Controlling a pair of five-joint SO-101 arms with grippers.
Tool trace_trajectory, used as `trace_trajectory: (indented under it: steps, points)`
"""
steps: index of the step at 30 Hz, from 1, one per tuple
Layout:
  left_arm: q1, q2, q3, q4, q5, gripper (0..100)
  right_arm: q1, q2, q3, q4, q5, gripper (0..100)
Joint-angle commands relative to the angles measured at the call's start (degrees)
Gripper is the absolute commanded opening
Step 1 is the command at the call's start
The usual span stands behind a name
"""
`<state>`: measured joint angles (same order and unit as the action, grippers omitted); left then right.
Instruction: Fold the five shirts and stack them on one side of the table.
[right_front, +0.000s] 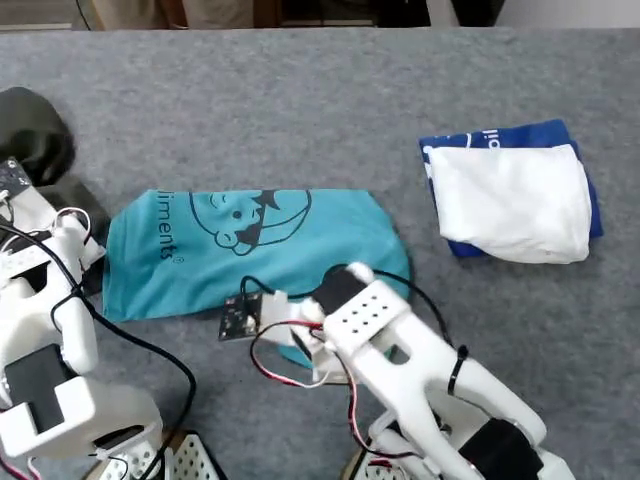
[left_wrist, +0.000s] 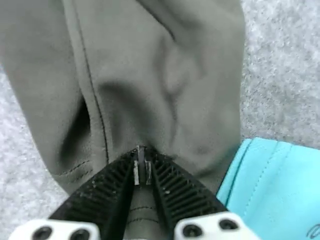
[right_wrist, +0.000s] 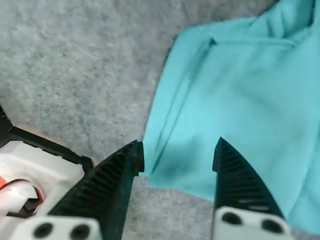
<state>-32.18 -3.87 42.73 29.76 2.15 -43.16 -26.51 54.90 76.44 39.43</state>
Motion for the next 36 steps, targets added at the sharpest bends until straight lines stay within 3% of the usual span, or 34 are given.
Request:
trace_trajectory:
  steps: [1, 5, 13, 18, 24, 26, 32, 36]
  points:
    - [0.1, 0.0, -3.0, -0.7, 0.7, 2, -3.3, -1.2, 0.6, -1.9, -2.4, 23.5]
    - [0.1, 0.0, -3.0, -0.7, 0.7, 2, -6.6, -1.0, 2.7, -5.9, -2.9, 23.5]
    - [0.1, 0.0, -3.0, -0.7, 0.7, 2, -6.4, 6.5, 9.0, -17.3, -3.1, 23.5]
    - [0.1, 0.0, -3.0, -0.7, 0.7, 2, -5.8, 12.6, 6.3, -17.1, -3.1, 23.3]
    - [-0.1, 0.0, -3.0, -0.7, 0.7, 2, -5.7, 12.4, 6.3, -18.1, -5.9, 2.1]
    - [-0.1, 0.0, -3.0, -0.7, 0.7, 2, -5.4, 12.4, 6.3, -18.2, -5.9, 0.7]
    - [-0.2, 0.0, -3.0, -0.7, 0.7, 2, 4.6, 12.3, 2.9, -17.9, -8.5, 0.2]
    - [-0.2, 0.0, -3.0, -0.7, 0.7, 2, 7.9, 12.3, -3.4, -12.1, -8.6, 0.2]
